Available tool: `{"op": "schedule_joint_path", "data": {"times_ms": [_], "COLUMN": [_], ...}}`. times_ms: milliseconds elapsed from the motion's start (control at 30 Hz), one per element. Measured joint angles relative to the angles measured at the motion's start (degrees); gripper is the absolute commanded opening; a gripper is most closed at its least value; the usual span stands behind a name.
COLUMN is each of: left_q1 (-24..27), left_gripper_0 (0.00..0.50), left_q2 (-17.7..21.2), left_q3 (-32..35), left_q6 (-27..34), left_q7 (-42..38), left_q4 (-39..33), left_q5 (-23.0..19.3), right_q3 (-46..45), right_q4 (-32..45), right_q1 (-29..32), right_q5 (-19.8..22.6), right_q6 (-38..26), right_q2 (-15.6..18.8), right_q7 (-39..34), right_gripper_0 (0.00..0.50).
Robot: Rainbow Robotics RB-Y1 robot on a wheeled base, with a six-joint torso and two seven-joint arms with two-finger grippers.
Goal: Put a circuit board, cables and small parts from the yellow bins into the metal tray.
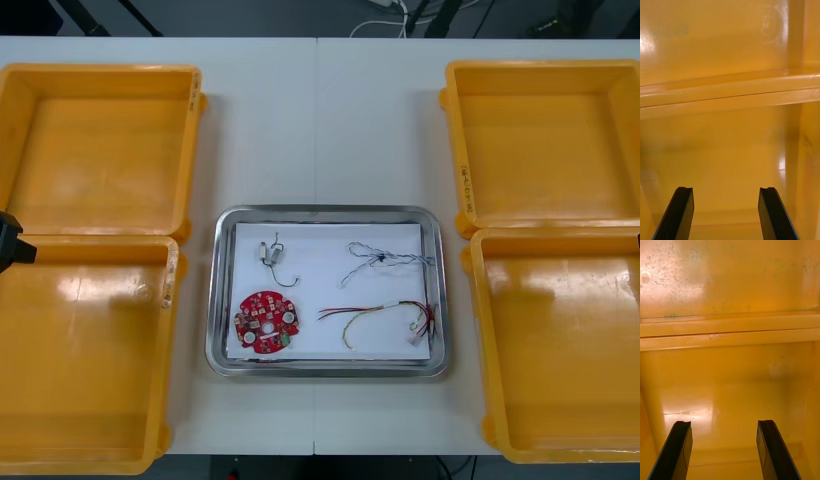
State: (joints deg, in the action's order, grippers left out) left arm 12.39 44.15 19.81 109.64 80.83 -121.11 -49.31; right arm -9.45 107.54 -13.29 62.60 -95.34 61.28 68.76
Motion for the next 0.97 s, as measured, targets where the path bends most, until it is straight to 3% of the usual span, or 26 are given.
{"op": "schedule_joint_path", "data": {"times_ms": [967], "left_q1": [0.00], "left_gripper_0": [0.500], "left_q2": [0.00], "left_q3": [0.00], "left_q6": [0.00], "left_q7": [0.00], "left_q4": [0.00], "left_q5": [0.00], "right_q3": [0.00], "right_q4": [0.00], "right_q1": [0.00], "right_q5": [0.00], "right_q6": [0.00], "right_q2": [0.00], "right_q7": [0.00], "right_gripper_0": [0.500]}}
